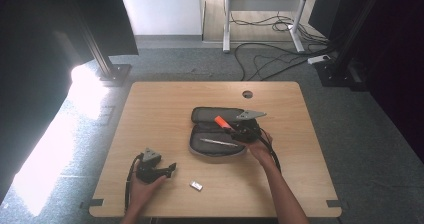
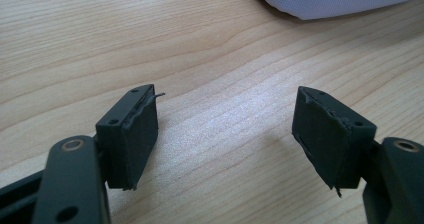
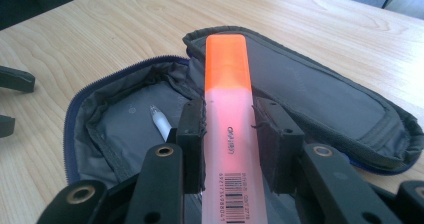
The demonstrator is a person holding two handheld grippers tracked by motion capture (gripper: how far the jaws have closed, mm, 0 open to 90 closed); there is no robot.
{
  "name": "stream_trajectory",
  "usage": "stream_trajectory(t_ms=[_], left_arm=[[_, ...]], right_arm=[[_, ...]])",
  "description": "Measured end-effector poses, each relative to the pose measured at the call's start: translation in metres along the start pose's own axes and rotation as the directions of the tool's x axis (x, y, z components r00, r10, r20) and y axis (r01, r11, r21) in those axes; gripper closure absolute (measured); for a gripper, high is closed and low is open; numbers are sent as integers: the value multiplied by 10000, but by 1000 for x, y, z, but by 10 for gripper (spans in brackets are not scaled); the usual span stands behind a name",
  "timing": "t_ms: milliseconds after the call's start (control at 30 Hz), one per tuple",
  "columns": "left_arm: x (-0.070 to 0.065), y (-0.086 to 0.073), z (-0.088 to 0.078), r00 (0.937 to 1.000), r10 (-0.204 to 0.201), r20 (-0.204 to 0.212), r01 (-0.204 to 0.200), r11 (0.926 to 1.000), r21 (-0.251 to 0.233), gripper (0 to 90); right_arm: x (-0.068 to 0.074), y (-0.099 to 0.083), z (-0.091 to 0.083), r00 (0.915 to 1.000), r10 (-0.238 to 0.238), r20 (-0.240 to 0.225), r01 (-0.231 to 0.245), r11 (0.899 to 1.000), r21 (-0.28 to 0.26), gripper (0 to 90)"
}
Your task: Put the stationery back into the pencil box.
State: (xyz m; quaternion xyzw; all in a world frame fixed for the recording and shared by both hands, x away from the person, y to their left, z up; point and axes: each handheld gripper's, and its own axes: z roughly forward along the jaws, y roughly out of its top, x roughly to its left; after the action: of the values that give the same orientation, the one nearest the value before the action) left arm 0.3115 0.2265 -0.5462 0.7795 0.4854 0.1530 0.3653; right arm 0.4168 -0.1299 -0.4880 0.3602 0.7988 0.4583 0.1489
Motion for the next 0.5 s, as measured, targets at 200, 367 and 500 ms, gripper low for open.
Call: stream_trajectory(t_ms=[200,367,500], left_arm=[[0,0,0,10000,-18,16,18,10000,-10,270],[0,0,0,10000,-14,11,14,10000,-8,270],[0,0,0,10000,-2,2,2,10000,-1,270]], right_arm=[[-3,-3,10,9999,-66,-118,68,9997,220,655],[-5,-6,15,9999,-42,-132,46,9995,321,654],[-5,-7,18,9999,-143,-4,143,9989,452,654]])
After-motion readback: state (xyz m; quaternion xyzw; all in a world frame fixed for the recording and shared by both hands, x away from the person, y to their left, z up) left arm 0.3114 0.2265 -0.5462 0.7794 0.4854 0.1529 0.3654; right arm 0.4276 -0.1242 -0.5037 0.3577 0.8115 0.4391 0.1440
